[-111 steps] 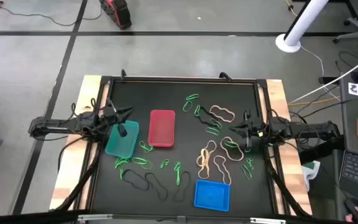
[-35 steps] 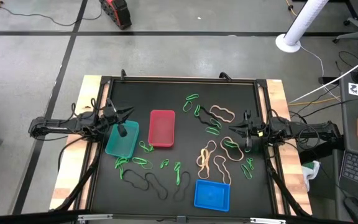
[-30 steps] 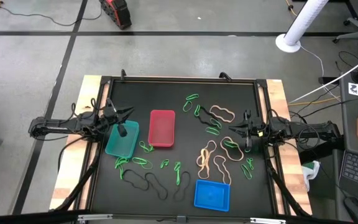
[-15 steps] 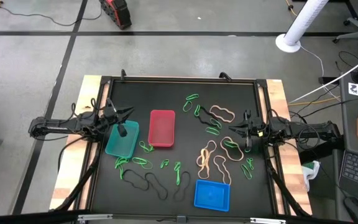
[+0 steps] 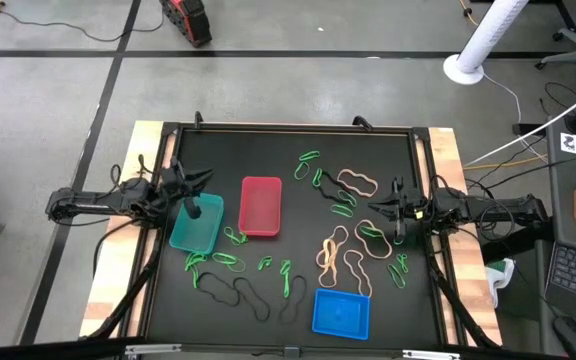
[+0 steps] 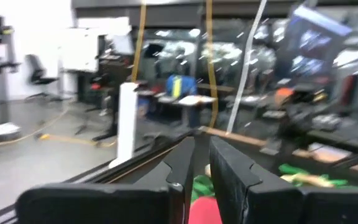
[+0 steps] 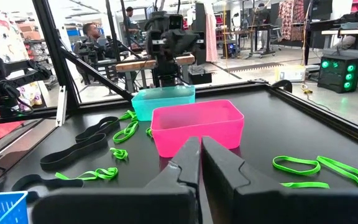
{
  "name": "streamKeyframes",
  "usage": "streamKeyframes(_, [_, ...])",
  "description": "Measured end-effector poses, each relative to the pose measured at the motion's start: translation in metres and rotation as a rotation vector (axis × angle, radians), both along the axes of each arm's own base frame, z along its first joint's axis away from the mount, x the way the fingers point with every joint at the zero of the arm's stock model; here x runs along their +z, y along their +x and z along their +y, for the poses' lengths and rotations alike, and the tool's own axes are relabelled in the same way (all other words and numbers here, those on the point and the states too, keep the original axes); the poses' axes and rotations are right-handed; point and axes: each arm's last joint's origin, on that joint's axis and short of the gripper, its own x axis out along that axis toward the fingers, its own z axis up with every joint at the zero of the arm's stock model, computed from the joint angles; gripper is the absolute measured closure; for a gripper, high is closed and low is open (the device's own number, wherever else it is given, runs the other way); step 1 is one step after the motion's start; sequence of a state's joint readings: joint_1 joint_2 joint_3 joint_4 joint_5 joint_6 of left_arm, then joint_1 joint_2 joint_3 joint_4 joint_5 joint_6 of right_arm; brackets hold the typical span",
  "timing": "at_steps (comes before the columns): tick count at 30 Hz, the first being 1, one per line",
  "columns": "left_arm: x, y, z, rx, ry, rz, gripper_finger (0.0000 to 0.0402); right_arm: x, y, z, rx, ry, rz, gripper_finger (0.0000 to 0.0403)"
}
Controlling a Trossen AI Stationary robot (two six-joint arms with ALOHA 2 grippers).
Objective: Sort rubber bands into baskets
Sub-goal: Put the black rubber band into the pink bin
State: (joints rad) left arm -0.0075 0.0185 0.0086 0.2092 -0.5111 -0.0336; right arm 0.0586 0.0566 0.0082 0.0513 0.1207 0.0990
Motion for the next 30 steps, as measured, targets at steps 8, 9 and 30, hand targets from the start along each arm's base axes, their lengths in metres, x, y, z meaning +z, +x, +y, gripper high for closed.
streamKeyframes(8, [0.028,0.003,-0.003,-0.108,0.003,-0.039,0.0354,0.0,0.0,0.0,-0.001,0.001,0.0,0.0384])
streamKeyframes(9, [0.034,0.005,-0.004,-0.123,0.008,-0.011,0.0354,0.0,0.0,0.0,-0.001,0.001,0.0,0.0384])
streamKeyframes(30, [0.11,0.1,-0.053,-0.451,-0.043,0.49,0.0322,0.0,0.0,0.0,-0.002,0.001,0.0,0.0384])
